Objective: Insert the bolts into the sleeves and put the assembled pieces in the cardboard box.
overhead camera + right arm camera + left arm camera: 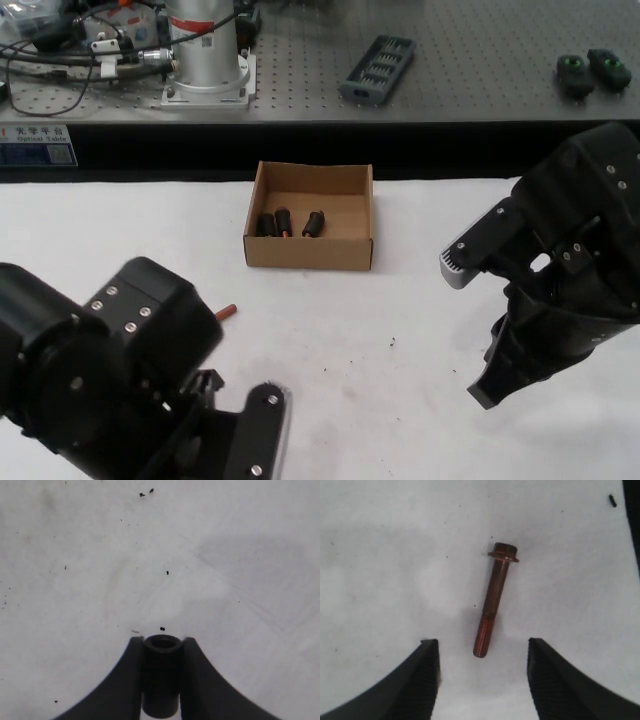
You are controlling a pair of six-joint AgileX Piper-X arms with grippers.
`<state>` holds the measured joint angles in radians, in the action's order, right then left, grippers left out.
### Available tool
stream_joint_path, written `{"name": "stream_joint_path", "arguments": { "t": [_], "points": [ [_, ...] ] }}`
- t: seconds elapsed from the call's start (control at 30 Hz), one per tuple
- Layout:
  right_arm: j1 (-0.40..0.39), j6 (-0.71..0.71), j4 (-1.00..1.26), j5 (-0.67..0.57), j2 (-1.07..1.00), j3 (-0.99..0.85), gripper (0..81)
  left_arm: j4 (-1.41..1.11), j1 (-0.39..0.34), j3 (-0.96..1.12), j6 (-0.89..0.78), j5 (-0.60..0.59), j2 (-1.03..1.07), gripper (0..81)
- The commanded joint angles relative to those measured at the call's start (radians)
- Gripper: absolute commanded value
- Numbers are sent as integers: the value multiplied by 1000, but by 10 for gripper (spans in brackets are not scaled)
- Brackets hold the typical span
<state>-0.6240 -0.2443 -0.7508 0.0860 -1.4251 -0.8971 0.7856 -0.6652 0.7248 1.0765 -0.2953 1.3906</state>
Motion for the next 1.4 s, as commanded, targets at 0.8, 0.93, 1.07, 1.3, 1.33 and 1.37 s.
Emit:
{"name": "stream_joint_path", "arguments": {
  "t": [0.8,0.93,1.07,1.3,1.33,1.37],
  "points": [
    [6,4,-38,-14,14,-4,43,-131,-68,6,-65,44,170,388],
    [6,4,-38,-14,14,-4,43,-131,-68,6,-81,44,187,328],
    [6,4,-38,-14,14,-4,43,-131,-68,6,-119,55,204,214],
    [6,4,-38,-14,14,-4,43,-180,-68,6,-185,164,204,6],
    [6,4,-38,-14,14,-4,43,-192,-68,6,-212,180,204,6],
    [6,4,-38,-14,14,-4,43,-207,-68,6,-240,201,204,6]
  ]
}}
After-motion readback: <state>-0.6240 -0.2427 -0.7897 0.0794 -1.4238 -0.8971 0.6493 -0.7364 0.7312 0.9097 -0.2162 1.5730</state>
